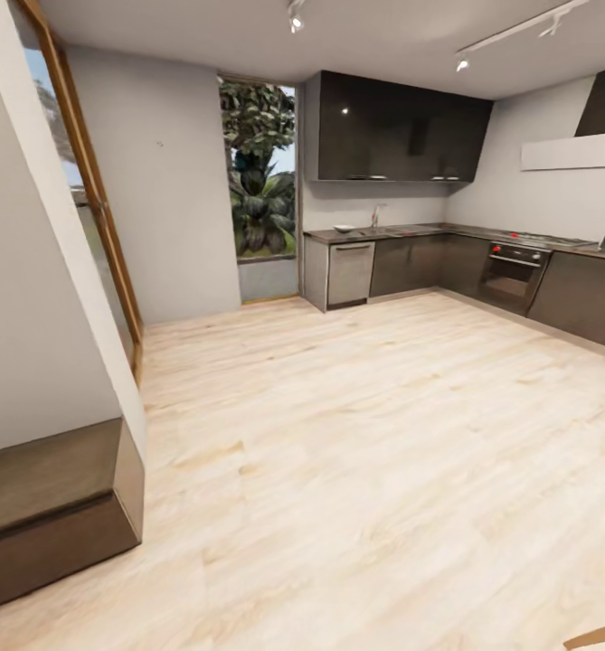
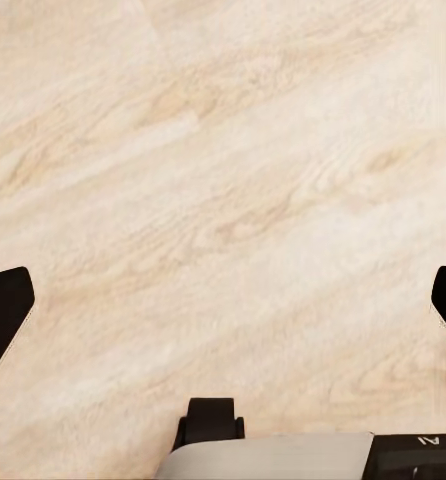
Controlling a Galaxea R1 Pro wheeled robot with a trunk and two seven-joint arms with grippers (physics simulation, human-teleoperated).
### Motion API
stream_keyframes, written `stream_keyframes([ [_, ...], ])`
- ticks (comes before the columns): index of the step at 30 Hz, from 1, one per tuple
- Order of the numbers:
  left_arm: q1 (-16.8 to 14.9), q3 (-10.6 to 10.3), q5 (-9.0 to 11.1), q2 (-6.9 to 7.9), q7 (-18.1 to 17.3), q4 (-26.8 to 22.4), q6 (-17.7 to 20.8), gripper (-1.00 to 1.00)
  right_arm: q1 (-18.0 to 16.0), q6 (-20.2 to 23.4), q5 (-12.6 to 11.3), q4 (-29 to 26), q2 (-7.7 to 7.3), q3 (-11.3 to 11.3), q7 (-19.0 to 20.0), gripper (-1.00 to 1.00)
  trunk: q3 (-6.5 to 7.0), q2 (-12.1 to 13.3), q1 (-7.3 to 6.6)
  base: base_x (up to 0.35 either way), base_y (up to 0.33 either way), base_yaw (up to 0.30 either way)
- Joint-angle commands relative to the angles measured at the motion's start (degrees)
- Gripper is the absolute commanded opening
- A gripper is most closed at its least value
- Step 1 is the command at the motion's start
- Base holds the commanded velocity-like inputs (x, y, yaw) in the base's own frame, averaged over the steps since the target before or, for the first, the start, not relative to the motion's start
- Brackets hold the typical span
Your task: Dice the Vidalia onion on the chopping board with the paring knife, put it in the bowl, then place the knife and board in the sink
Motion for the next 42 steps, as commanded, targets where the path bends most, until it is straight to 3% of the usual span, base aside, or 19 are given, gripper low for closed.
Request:
stream_keyframes([
  [1,0.0,0.0,0.0,0.0,0.0,0.0,-0.1,1.0,0.0,-0.2,-0.1,0.0,0.08,-0.1,0.0,1.0,-0.04,0.0,0.04,0.34,0.0,-0.063],
  [9,0.0,0.0,0.0,0.0,0.0,0.0,-0.1,1.0,0.0,-0.2,-0.1,0.1,0.05,-0.1,0.1,1.0,-0.04,0.0,0.04,0.34,0.0,-0.069],
  [42,0.0,0.0,-0.1,0.05,0.0,0.0,-0.1,1.0,0.0,-0.2,-0.2,0.1,0.05,-0.2,0.1,1.0,-0.04,0.0,0.04,0.34,0.0,-0.204],
])
